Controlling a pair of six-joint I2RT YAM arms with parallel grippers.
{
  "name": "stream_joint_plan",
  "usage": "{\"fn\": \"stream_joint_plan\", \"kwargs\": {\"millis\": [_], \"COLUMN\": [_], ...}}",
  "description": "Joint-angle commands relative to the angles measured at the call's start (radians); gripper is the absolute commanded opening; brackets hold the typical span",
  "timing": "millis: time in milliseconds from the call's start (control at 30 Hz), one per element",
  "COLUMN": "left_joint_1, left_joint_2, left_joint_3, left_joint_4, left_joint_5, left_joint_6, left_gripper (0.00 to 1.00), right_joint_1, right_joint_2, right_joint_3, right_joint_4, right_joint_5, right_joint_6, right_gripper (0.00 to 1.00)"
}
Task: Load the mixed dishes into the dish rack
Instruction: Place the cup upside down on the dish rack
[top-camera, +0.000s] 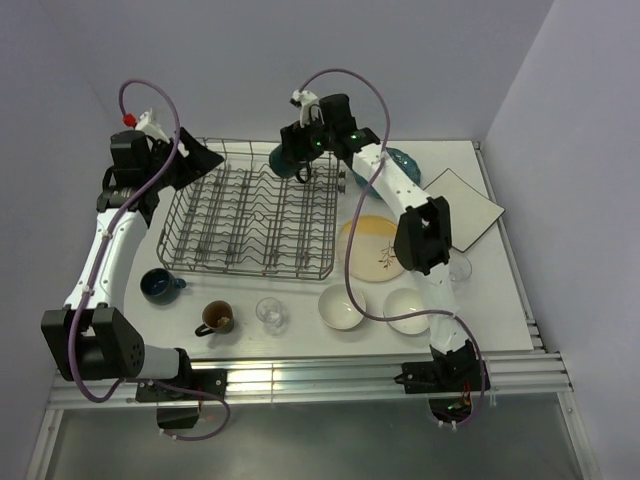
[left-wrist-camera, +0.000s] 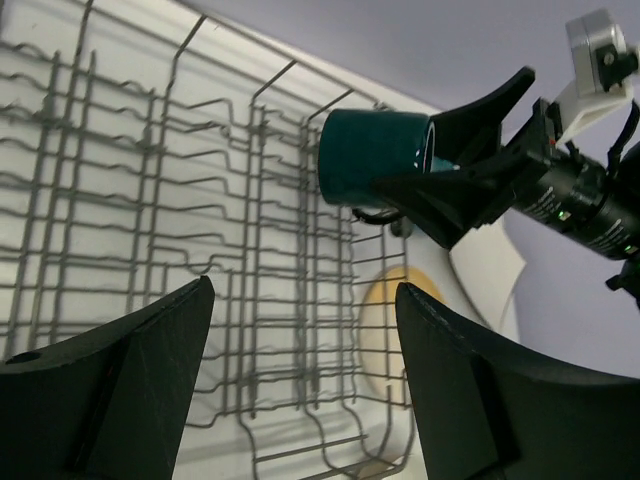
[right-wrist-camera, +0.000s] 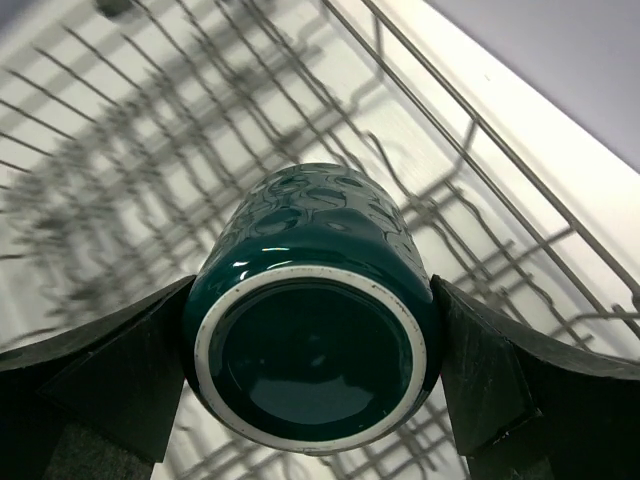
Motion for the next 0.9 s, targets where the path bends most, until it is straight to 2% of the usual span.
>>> {"fn": "stream_joint_plan", "kwargs": {"millis": [0, 200, 867], "left_joint_1": [0.000, 0.000, -0.002], "left_joint_2": [-0.062, -0.086, -0.108], "left_joint_3": [-0.031, -0.082, -0.136], "left_joint_4": [0.018, 0.039, 0.058], "left_joint_5": [-0.046, -0.035, -0.029], "left_joint_6": [0.087, 0.076, 0.033], "left_gripper": [0.80, 0.80, 0.80], "right_joint_1": [0.007, 0.009, -0.027], "right_joint_2": [0.023, 0.063, 0.178], "right_joint_3": [0.084, 0.060, 0.109], "right_joint_4": [0.010, 0.038, 0.082], "right_joint_5": [0.163, 0.320, 0.389], "right_joint_6": [-0.113, -0.122, -0.143], "right_gripper": [0.04, 0.04, 0.16]}}
